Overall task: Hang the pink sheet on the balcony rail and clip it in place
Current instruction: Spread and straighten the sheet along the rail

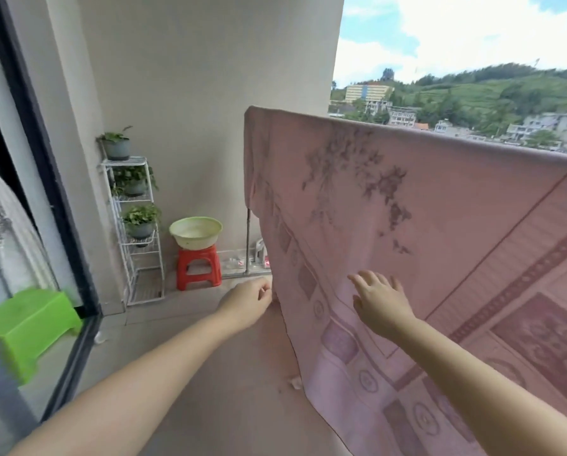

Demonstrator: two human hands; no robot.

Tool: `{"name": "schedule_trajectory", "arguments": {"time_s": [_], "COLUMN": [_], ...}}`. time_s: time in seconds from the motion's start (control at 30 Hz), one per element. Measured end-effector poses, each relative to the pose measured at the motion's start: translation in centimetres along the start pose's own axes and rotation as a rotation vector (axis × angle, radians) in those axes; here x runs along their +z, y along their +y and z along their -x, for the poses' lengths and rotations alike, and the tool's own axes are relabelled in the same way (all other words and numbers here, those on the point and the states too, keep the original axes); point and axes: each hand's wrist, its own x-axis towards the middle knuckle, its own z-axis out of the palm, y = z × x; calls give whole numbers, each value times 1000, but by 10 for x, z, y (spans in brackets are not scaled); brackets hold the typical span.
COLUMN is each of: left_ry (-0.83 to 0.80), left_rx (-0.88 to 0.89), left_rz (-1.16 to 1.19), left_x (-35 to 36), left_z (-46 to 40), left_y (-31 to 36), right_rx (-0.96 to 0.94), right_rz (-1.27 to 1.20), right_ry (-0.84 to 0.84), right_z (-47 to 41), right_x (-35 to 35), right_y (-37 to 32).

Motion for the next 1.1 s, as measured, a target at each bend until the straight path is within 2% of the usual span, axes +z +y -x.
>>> {"name": "schedule_trajectory", "arguments": {"time_s": [0.2, 0.43, 0.6, 0.8, 0.97, 1.1], "left_ry": [-33, -33, 38, 103, 87, 109], "left_rx": [-29, -38, -67, -124, -33, 60], "left_rz": [-80, -242, -233, -208, -142, -67], "left_x": [6, 0, -45, -89, -116, -158], "left_z": [-89, -252, -354, -495, -643, -784], "left_y": [-81, -156, -207, -296, -357, -367], "right_rx": [5, -69, -112, -207, -150, -72], "right_rz": [-41, -58, -72, -41, 14, 43], "right_ry": [-73, -80, -67, 65, 148, 214], "right_z": [-115, -294, -441, -631, -778, -889], "right_x": [65, 117, 115, 111, 102, 76], "right_y": [-50, -90, -118, -160, -178, -170]}}
